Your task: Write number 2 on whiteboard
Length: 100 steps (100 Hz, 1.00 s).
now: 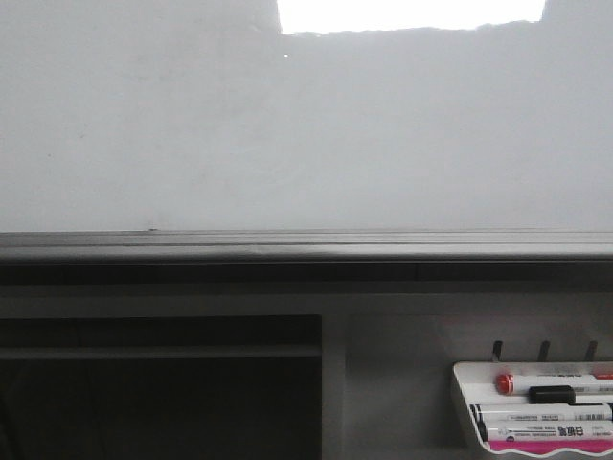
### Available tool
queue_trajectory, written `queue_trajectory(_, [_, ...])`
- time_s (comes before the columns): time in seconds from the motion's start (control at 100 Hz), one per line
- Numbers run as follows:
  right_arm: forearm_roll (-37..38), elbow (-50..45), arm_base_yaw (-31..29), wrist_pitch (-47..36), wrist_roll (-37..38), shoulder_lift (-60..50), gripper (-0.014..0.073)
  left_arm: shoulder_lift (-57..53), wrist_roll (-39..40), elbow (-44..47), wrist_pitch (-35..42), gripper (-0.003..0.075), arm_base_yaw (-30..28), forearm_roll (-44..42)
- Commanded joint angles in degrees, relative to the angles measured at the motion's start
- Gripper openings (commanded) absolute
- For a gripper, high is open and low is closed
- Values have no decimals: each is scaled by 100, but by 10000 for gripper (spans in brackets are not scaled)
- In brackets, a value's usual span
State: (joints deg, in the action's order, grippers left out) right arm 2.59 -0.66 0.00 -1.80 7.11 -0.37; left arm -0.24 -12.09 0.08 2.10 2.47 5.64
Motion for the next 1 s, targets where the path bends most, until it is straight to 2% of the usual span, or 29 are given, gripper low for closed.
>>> queue_trajectory(0.0, [66,-139,-43,-428,-27,-115,-74,-157,62,70,442,-20,57,1])
queue_trajectory(0.83, [66,-139,-43,-428,-27,-115,-74,-157,62,70,617,-20,57,1])
queue_trajectory(0.99, [66,-127,-43,-984,-27,-115,-74,-157,62,59,906,-20,57,14])
